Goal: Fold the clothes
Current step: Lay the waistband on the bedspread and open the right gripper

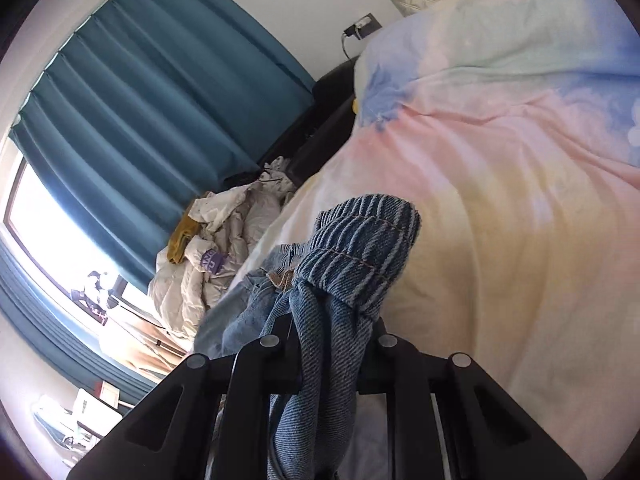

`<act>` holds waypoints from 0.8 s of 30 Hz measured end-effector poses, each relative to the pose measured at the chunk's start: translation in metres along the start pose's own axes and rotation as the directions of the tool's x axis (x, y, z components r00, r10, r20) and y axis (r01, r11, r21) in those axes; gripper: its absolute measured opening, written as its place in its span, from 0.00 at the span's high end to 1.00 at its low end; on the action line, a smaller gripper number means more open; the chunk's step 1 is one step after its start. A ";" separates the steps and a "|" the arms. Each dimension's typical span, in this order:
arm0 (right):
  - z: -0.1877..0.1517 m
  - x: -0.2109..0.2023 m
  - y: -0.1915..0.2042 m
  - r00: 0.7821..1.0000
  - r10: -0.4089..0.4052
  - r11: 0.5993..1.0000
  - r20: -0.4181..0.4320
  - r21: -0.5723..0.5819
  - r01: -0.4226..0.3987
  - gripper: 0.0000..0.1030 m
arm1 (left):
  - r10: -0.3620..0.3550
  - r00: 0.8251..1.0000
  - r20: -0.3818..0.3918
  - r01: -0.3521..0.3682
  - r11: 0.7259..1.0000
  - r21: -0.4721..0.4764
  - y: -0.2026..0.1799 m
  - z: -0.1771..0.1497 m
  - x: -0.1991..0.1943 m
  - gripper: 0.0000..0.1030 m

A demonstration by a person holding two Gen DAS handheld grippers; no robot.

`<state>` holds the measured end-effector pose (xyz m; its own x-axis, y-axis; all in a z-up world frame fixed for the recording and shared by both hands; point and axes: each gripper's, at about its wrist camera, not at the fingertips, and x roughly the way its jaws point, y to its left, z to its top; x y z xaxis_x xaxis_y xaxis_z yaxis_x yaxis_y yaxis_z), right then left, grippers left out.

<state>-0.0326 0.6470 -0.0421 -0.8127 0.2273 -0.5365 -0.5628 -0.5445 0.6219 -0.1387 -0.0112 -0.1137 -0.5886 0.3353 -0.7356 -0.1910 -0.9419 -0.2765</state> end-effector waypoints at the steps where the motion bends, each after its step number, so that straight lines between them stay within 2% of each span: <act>1: -0.001 0.003 -0.015 1.000 -0.022 1.000 -0.014 0.004 0.022 0.86 | 0.005 1.000 -0.006 -0.005 1.000 -0.005 0.002 0.000 0.001 0.54; 6: -0.040 0.035 -0.078 0.990 -0.108 0.994 -0.095 0.015 0.110 0.85 | 0.022 0.999 -0.025 -0.023 1.000 -0.017 0.005 -0.001 0.005 0.54; 10: -0.053 0.042 -0.093 0.990 -0.098 0.994 -0.102 0.039 0.102 0.82 | 0.032 0.999 -0.026 -0.033 0.999 -0.019 0.005 -0.001 0.006 0.54; 17: -0.044 0.016 -0.079 0.968 -0.167 0.985 -0.188 0.005 0.171 0.57 | 0.024 1.000 -0.019 -0.025 0.999 -0.049 0.010 0.002 0.000 0.54; 24: -0.055 -0.054 -0.039 0.972 -0.179 0.980 -0.153 -0.116 0.162 0.55 | -0.044 0.999 -0.002 0.043 0.989 -0.141 0.025 0.003 -0.016 0.54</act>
<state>0.0417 0.6112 -0.0687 -0.6664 0.1945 -0.7198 -0.6656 -0.5902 0.4567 -0.1364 -0.0397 -0.1072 -0.5783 0.3765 -0.7238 -0.1035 -0.9139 -0.3926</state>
